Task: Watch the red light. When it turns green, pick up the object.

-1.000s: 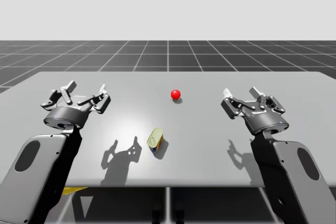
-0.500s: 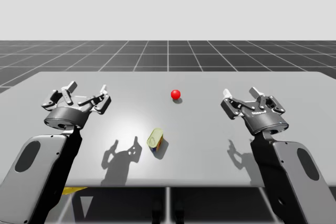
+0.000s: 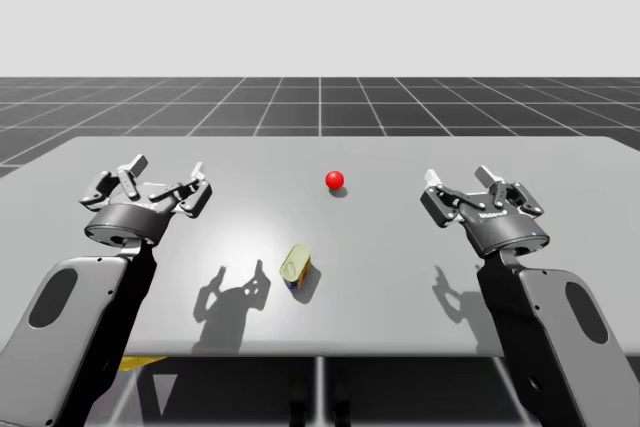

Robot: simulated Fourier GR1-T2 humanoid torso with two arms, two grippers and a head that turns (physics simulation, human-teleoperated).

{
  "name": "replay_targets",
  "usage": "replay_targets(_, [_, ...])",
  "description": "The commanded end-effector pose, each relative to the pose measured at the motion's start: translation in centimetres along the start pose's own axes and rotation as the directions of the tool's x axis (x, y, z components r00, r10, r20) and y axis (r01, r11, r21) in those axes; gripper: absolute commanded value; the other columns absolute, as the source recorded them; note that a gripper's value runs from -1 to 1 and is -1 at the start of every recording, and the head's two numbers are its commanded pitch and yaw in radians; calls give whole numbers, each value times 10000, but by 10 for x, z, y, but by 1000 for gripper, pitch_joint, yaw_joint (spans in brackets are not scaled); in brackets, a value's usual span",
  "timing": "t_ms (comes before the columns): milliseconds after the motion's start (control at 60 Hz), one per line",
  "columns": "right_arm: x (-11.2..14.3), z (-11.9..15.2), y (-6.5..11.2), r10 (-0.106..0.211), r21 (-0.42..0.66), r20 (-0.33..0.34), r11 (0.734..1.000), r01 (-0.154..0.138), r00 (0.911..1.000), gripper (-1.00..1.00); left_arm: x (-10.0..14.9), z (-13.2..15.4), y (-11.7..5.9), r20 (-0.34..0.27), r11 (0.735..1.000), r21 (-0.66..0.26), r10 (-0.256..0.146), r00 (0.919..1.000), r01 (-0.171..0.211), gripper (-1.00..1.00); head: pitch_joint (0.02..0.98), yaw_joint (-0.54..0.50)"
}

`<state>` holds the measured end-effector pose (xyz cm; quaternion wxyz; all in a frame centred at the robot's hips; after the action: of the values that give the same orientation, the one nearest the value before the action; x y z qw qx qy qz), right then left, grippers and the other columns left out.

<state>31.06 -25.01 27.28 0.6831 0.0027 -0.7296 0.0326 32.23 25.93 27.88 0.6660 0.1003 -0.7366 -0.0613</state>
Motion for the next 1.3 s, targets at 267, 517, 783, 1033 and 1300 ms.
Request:
replay_targets(267, [0, 0, 1, 9, 1, -1, 10000, -9, 10000, -1000, -1, 0, -1, -5, 9999, 19, -139, 9999, 139, -1000, 609, -67])
replay_targets(517, [0, 0, 1, -22, 49, -17, 10000, 22, 10000, -1000, 0, 0, 1, -41, 10000, -71, 17, 10000, -17, -1000, 609, -65])
replay_targets(783, [0, 0, 2, 16, 62, -12, 10000, -16, 10000, -1000, 0, -1, 2, -63, 10000, -76, 27, 10000, -28, -1000, 658, -44])
replay_targets(1033, [-1, 0, 3, 179, 3, -54, 9998, -179, 9998, -1000, 0, -1, 2, -93, 9998, -164, 56, 9999, -58, -1000, 764, 27])
replay_targets(1300, [-2, 0, 4, 284, -7, -103, 9996, -284, 9995, -1000, 0, -1, 1, -115, 9995, -294, 75, 9999, -79, -1000, 855, 84])
